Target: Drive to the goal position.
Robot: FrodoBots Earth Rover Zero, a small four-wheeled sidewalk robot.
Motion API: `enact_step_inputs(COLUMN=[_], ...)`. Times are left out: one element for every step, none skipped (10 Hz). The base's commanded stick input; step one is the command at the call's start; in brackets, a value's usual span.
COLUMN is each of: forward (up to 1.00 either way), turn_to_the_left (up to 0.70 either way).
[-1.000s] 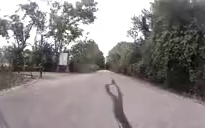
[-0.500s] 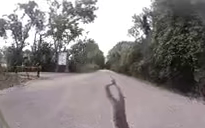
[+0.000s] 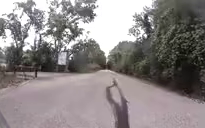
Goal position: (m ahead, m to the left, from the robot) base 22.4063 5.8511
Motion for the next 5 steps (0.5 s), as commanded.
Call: enact_step_inputs(forward=[0.50, 0.50, 0.50, 0.50, 0.50], turn_to_the_left=[0.00, 0.00, 0.00, 0.00, 0.00])
